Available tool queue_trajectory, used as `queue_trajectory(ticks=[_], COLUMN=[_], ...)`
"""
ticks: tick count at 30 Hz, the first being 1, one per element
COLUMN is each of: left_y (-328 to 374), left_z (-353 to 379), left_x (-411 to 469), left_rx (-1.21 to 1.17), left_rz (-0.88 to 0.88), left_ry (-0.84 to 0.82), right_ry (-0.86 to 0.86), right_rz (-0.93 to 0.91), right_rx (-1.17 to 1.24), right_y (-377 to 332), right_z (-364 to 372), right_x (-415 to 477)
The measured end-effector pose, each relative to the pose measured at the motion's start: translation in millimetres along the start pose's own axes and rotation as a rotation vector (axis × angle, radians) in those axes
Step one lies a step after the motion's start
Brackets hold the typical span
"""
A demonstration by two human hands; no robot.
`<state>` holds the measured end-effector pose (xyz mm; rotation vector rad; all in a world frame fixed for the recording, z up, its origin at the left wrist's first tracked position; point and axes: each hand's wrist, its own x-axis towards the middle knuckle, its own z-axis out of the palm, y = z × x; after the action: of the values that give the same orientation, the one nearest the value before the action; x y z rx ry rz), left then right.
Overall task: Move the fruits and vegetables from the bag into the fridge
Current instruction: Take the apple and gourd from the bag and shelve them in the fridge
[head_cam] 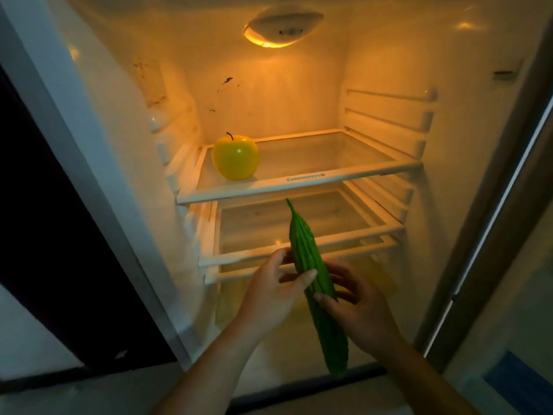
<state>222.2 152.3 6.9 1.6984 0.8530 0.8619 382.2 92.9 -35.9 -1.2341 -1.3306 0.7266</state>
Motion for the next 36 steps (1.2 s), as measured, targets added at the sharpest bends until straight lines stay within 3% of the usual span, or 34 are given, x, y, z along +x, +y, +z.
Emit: queue_trajectory(ticks=[16, 27, 30, 34, 36], left_y=[-2.3, -30.4, -29.8, -22.4, -14.4], left_z=[-20.7, -41.6, -43.2, -52.4, -55.6], left_x=[1.5, 6.0, 8.7, 19.6, 29.2], left_rx=[-0.142, 0.083, 0.125, 0.488, 0.563], left_rz=[-0.013, -0.151, -0.105, 0.093, 0.143], left_ry=[0.198, 0.187, 0.209, 0.208, 0.189], right_ry=[0.032, 0.175, 0.200, 0.162, 0.134], right_rz=[0.213, 0.104, 0.016, -0.123, -0.161], right_rx=[-0.067, -0.309, -0.454, -0.628, -0.723], right_y=[59.0, 44.0, 32.3, 18.7, 12.9], right_z=[7.0, -31.9, -40.0, -45.4, -43.5], right_x=[-18.2, -3.8, 11.4, 35.2, 45.2])
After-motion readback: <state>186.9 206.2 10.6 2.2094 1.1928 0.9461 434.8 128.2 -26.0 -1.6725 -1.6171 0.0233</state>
